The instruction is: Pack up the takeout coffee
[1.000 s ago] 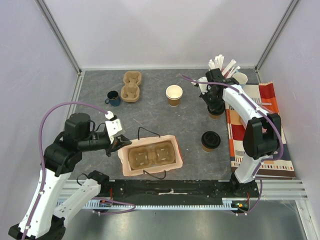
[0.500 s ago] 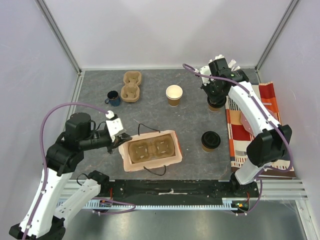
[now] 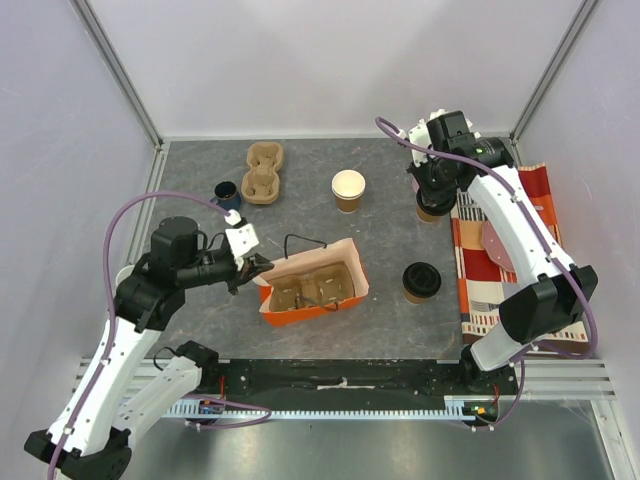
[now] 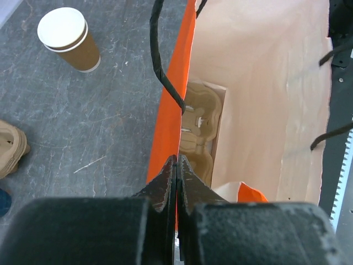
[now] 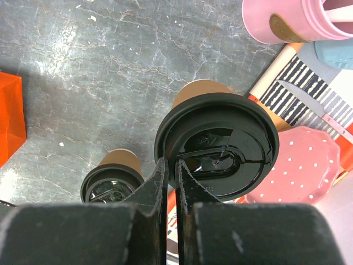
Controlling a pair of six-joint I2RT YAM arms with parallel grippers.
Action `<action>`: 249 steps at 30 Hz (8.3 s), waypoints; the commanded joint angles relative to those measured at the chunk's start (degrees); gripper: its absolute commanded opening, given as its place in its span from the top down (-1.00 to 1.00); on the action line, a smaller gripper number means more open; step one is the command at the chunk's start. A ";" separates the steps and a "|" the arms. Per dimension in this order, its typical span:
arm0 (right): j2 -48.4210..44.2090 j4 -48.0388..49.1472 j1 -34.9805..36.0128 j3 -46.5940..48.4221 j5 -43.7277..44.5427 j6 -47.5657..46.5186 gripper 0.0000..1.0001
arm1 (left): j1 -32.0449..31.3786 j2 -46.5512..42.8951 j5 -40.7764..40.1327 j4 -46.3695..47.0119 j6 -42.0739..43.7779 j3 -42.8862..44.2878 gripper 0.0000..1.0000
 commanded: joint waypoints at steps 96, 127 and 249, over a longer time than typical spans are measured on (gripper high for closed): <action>-13.29 0.96 36.28 -1.27 -8.41 0.62 1.00 | -19.93 10.32 -25.17 9.78 -11.57 7.85 0.96; -3.53 7.29 36.21 -10.41 -5.51 4.48 1.00 | -10.62 12.87 -14.63 9.17 -21.94 3.72 0.95; -6.52 5.53 33.13 3.90 -11.66 13.53 -0.71 | -8.51 10.67 -10.49 6.35 -21.07 -1.03 0.95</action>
